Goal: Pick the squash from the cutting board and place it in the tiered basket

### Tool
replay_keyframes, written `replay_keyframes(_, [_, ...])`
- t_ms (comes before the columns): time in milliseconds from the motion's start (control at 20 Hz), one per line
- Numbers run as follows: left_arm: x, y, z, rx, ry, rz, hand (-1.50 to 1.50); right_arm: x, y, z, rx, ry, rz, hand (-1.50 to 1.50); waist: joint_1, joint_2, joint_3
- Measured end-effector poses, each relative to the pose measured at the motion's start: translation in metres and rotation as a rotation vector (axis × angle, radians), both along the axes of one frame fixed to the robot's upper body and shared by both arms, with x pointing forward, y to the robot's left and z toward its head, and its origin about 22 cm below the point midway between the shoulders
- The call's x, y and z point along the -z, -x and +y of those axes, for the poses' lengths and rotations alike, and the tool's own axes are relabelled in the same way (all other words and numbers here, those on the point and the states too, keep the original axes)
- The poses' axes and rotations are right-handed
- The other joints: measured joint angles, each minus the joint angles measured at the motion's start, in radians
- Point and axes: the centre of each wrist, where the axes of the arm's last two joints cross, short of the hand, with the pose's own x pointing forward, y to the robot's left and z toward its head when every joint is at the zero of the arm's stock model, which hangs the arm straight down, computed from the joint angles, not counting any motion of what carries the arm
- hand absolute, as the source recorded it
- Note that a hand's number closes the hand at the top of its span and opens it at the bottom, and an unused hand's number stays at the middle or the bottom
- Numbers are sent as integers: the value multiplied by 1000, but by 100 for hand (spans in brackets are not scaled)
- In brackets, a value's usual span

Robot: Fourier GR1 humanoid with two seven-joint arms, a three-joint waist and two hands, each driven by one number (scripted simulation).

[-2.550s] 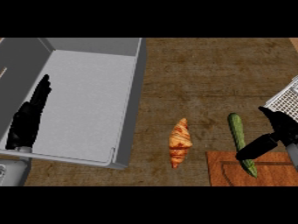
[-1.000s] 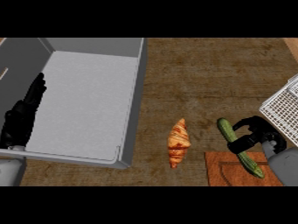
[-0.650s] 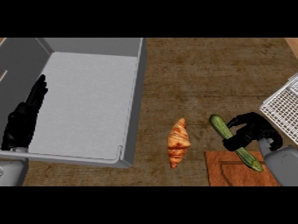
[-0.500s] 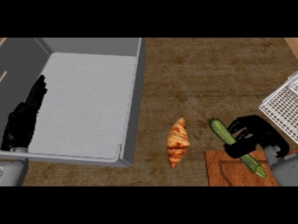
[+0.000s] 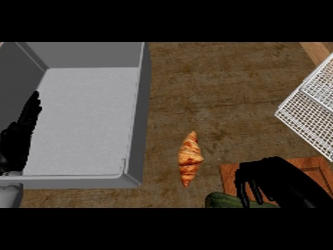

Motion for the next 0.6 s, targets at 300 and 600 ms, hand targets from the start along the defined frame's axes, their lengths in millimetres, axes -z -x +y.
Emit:
replay_keyframes(300, [0, 7, 10, -33, 3, -7, 0, -56, 30, -26, -47, -206, -300, 150, -30, 8, 1])
replay_keyframes(600, [1, 10, 7, -23, 4, -14, 0, -93, 42, -67, 24, -278, -501, 150, -21, 20, 1])
